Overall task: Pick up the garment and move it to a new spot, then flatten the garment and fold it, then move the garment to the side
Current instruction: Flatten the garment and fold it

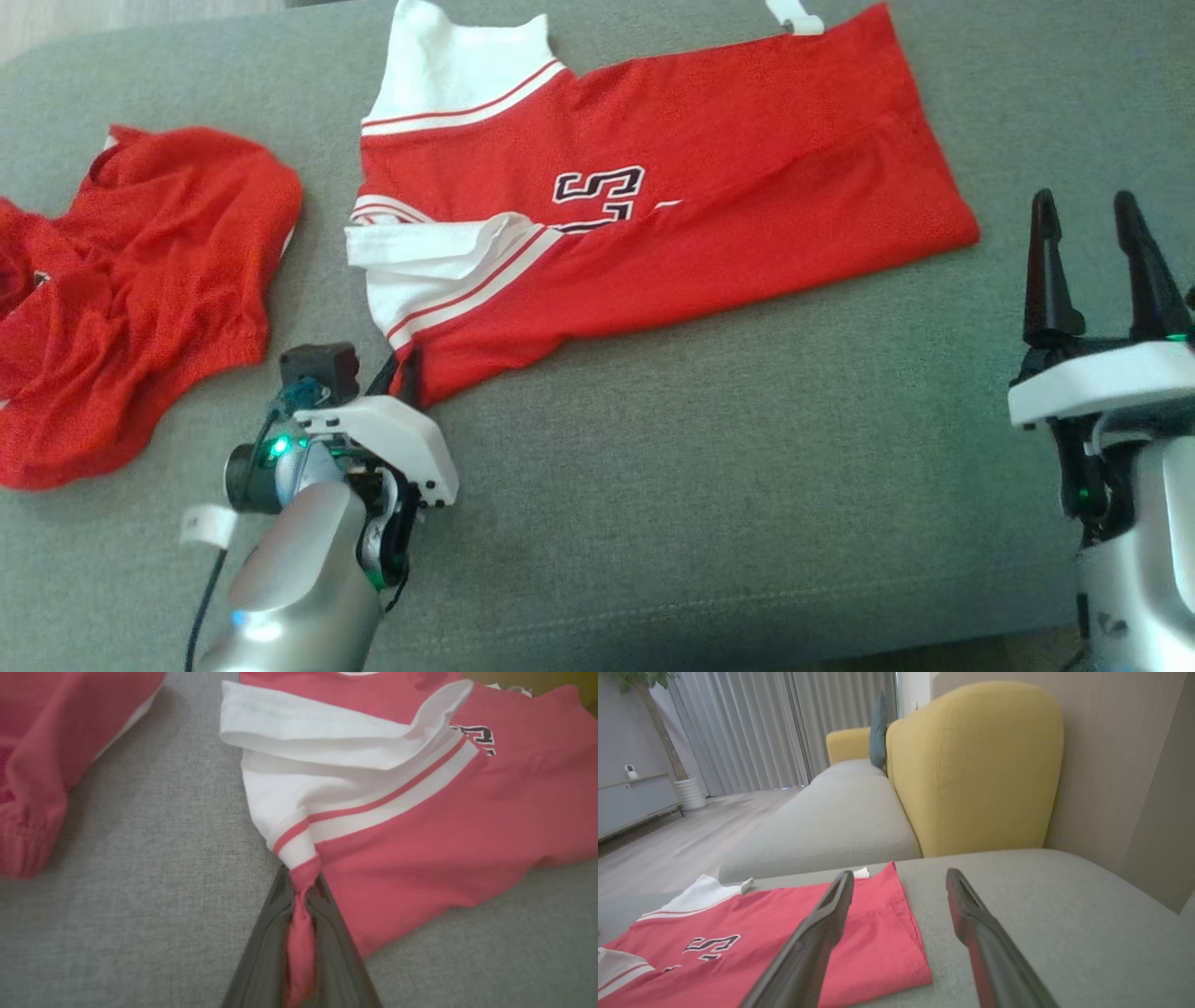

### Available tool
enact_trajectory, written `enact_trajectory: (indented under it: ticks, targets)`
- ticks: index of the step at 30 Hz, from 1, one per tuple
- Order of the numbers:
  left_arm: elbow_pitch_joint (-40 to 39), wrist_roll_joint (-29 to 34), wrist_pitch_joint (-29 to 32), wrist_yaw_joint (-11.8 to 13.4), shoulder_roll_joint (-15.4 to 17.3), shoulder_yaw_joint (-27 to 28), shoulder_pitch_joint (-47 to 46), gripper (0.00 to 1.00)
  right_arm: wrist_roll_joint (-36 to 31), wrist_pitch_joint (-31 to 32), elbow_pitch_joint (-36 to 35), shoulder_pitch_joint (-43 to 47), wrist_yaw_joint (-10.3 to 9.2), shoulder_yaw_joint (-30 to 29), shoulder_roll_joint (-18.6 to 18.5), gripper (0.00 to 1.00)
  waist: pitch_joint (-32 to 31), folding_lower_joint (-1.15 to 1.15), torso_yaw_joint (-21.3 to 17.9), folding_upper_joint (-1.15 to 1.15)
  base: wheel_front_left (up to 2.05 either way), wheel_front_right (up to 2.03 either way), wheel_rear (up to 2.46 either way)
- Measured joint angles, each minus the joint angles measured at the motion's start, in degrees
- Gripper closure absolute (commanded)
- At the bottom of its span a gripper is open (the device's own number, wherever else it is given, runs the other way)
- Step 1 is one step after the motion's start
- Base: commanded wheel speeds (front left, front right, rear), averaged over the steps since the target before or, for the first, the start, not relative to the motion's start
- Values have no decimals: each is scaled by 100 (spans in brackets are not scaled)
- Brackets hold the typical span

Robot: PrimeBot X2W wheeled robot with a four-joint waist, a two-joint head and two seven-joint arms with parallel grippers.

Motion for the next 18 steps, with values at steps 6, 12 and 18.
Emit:
enact_trajectory:
  ticks: [6, 12, 18]
  targets:
    - [-337, 138, -467, -36, -29, -116, -4, 100, -92, 599, 660, -369, 0, -192, 160, 0, 96, 0, 199, 0, 0, 0, 0]
    - [-957, 258, -599, -38, -44, -244, -49, 100, -528, 1244, 1712, -1010, 0, -876, 285, 0, 243, 0, 430, 0, 0, 0, 0]
    - [-1296, 321, -573, -41, -60, -457, -103, 100, -1433, 1499, 2519, -1728, 0, -1770, 311, 0, 415, 0, 655, 0, 0, 0, 0]
